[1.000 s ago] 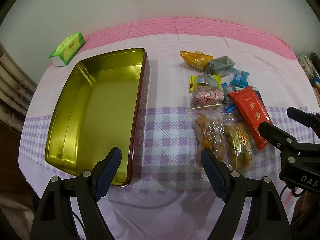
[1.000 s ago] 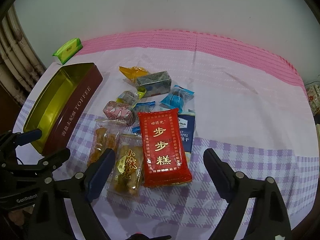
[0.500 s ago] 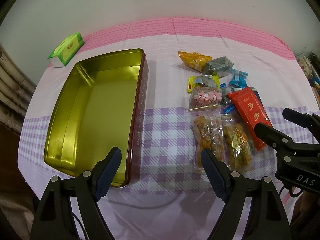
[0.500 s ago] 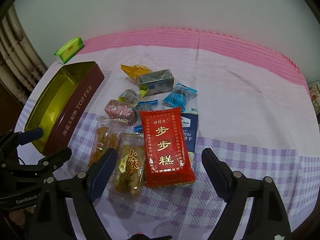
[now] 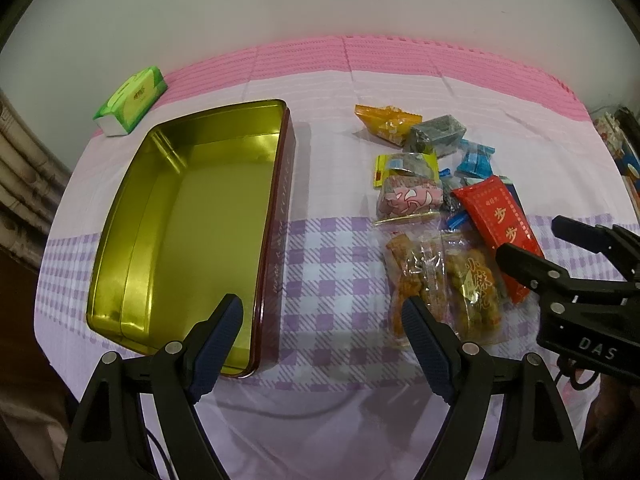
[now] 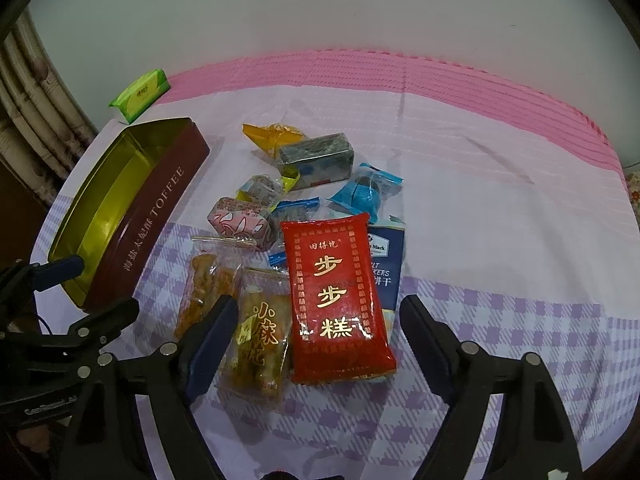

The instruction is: Organize snacks

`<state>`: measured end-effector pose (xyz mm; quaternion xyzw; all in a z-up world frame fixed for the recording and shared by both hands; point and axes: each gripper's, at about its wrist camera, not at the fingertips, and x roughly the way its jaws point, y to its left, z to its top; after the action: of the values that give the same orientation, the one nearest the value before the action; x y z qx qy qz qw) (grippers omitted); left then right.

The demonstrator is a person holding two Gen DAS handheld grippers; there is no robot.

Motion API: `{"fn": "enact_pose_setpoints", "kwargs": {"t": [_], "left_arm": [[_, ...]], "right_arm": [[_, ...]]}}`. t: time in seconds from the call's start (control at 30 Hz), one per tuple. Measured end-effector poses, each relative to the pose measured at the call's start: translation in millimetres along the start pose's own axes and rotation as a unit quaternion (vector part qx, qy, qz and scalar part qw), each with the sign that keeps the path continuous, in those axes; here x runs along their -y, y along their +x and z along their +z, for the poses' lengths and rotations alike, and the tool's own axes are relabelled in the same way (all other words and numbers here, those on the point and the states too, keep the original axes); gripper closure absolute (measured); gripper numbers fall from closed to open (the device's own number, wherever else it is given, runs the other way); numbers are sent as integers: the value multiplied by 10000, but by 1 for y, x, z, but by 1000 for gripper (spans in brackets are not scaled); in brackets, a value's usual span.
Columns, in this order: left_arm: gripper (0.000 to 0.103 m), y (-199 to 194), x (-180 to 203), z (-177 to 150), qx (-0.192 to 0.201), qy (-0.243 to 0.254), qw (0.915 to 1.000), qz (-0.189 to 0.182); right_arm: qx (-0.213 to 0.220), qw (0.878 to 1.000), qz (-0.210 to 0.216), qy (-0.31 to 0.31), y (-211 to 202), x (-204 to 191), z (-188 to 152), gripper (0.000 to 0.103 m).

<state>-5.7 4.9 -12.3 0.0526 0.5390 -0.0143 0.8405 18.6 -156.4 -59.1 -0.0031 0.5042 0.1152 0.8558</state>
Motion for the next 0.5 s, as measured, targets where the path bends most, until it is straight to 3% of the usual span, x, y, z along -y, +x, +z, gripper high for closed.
{"fn": "enact_pose_setpoints", "kwargs": {"t": [0.5], "left_arm": [[21, -5, -1, 3, 66, 136, 9998, -84]], "right_arm": [[-242, 9996, 80, -72, 28, 9, 8, 42]]}}
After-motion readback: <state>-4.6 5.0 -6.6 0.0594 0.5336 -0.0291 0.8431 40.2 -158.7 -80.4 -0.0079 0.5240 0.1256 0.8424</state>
